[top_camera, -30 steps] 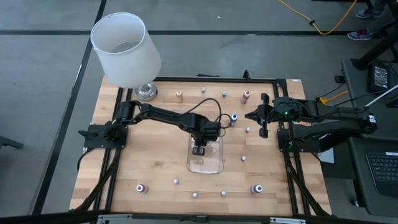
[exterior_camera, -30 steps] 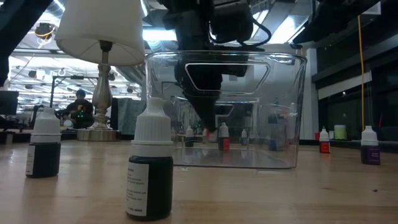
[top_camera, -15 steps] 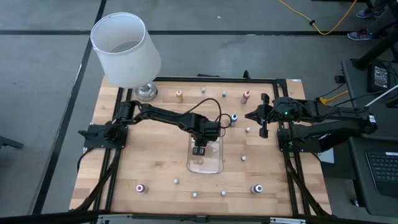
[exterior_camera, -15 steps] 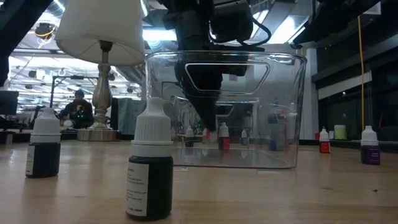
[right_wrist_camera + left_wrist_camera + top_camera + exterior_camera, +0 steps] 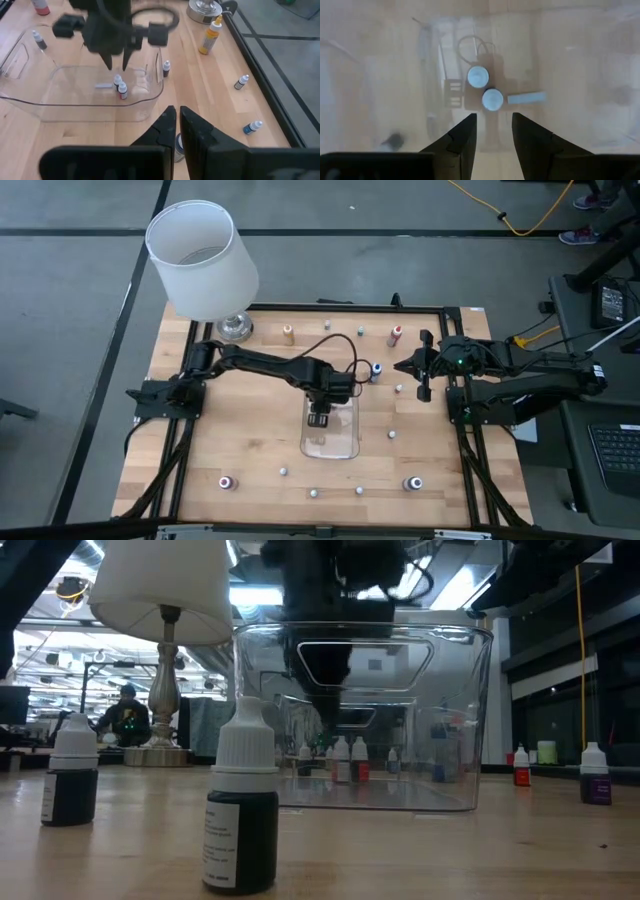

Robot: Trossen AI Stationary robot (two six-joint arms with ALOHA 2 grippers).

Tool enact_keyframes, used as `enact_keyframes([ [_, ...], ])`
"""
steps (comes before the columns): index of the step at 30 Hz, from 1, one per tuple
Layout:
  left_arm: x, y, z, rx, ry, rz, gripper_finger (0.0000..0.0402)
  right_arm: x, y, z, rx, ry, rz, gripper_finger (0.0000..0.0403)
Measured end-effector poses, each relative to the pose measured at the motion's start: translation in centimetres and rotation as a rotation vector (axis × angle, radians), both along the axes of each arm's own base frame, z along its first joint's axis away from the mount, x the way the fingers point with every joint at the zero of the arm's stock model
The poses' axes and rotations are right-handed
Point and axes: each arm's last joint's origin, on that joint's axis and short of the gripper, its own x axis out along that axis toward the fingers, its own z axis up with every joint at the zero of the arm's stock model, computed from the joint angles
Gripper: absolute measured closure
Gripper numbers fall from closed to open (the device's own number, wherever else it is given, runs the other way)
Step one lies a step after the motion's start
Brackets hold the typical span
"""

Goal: Pick & Place food coloring
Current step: Put the top small brown food coloring bottle into the transparent container

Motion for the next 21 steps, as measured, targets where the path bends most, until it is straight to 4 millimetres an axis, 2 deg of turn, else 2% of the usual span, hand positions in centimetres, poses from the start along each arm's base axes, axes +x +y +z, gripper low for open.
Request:
enact_keyframes([
  [5, -0.9, 0.0, 4.2, 0.015, -0.019, -0.005, 0.0281, 0.0, 0.0, 0.0, 0.001, 0.005, 0.0, 0.0375],
  [10, -3.3, 0.4, 9.3, 0.049, -0.115, 0.034, 0.0281, -0.1, 0.0, -0.1, 0.002, 0.015, -0.001, 0.0375],
  [16, -8.6, 0.8, 15.3, 0.082, -0.211, 0.119, 0.0281, -0.2, 0.0, -0.3, 0.004, 0.031, -0.002, 0.0375],
  [21, -14.0, 0.3, 18.0, 0.059, -0.292, 0.183, 0.0281, -0.2, 0.0, -0.3, 0.008, 0.037, -0.005, 0.0375],
])
